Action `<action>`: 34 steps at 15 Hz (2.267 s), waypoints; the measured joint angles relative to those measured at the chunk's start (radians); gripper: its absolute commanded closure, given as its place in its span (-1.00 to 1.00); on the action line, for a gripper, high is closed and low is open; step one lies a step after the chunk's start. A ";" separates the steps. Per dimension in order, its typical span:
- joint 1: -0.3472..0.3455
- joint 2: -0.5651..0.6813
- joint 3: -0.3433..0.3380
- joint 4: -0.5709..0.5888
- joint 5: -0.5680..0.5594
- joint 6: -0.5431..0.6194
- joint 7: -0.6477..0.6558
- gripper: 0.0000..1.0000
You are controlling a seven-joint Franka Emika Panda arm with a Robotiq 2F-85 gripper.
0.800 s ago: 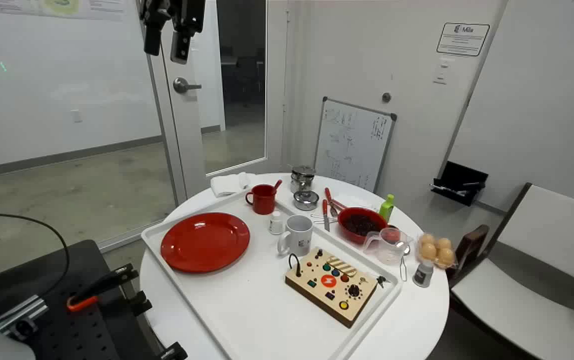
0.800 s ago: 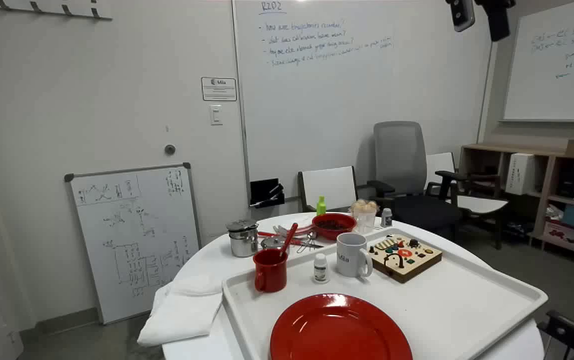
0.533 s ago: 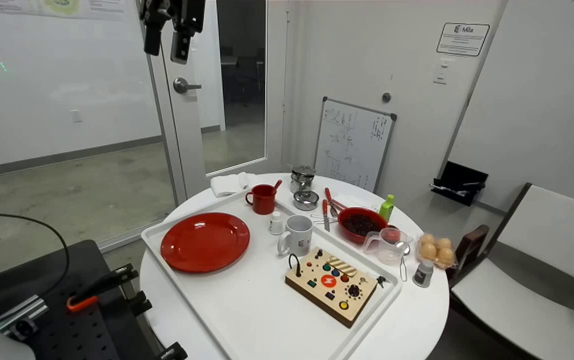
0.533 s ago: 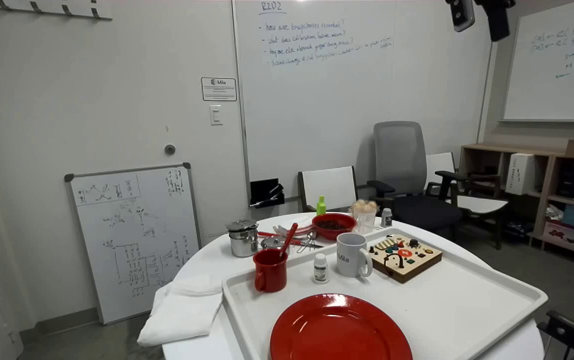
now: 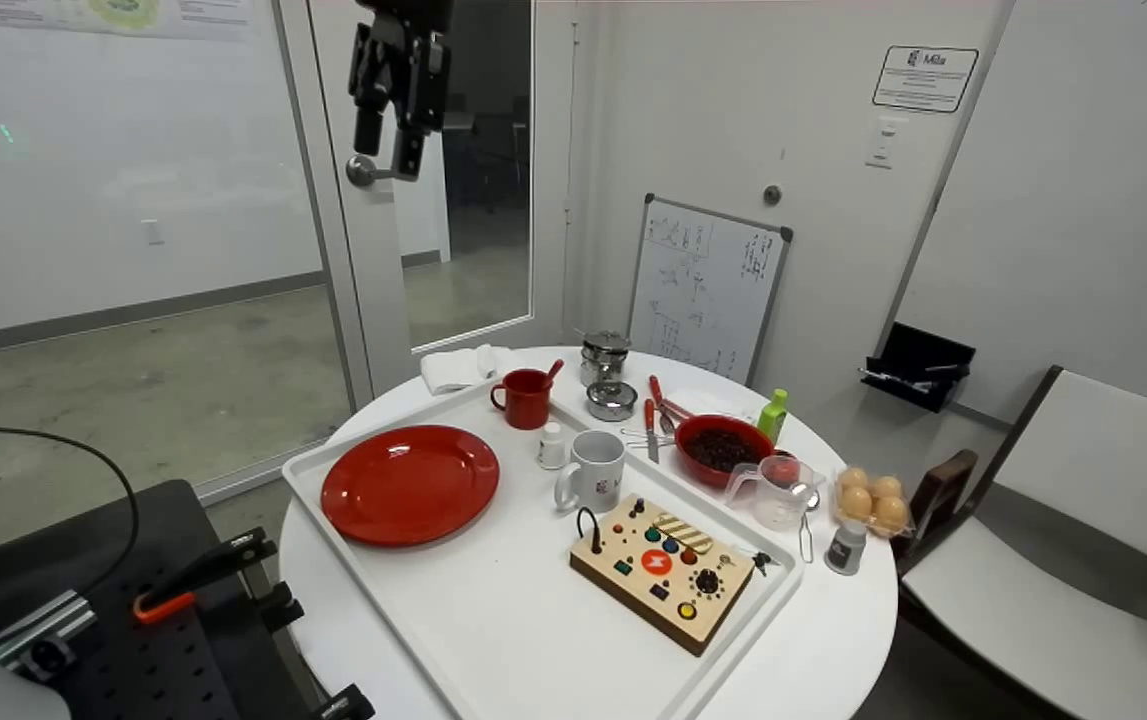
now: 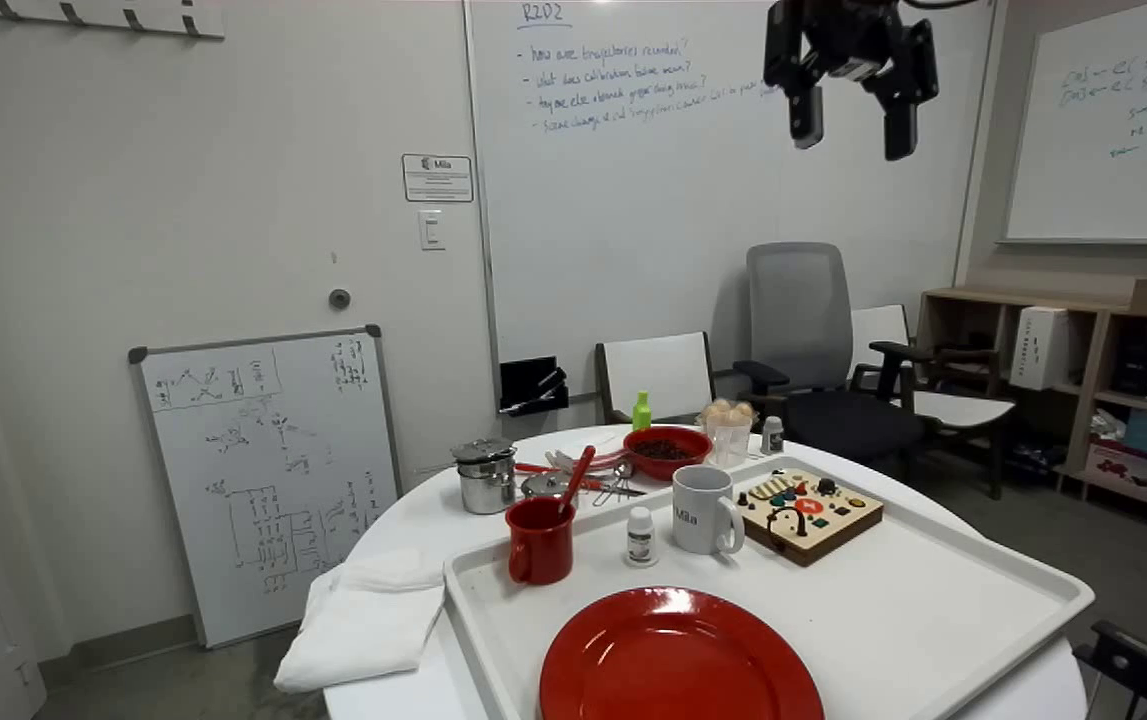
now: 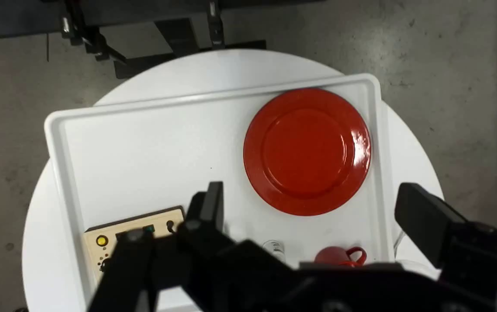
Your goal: Put the mug on the plate
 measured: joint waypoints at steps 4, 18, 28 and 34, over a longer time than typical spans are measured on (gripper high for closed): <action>-0.001 0.119 0.023 0.001 -0.013 0.267 0.124 -1.00; 0.022 0.487 -0.014 0.077 -0.174 0.542 0.426 -1.00; 0.025 0.568 -0.050 0.082 -0.171 0.673 0.303 -1.00; -0.010 0.768 -0.068 0.198 -0.164 0.791 -0.029 -1.00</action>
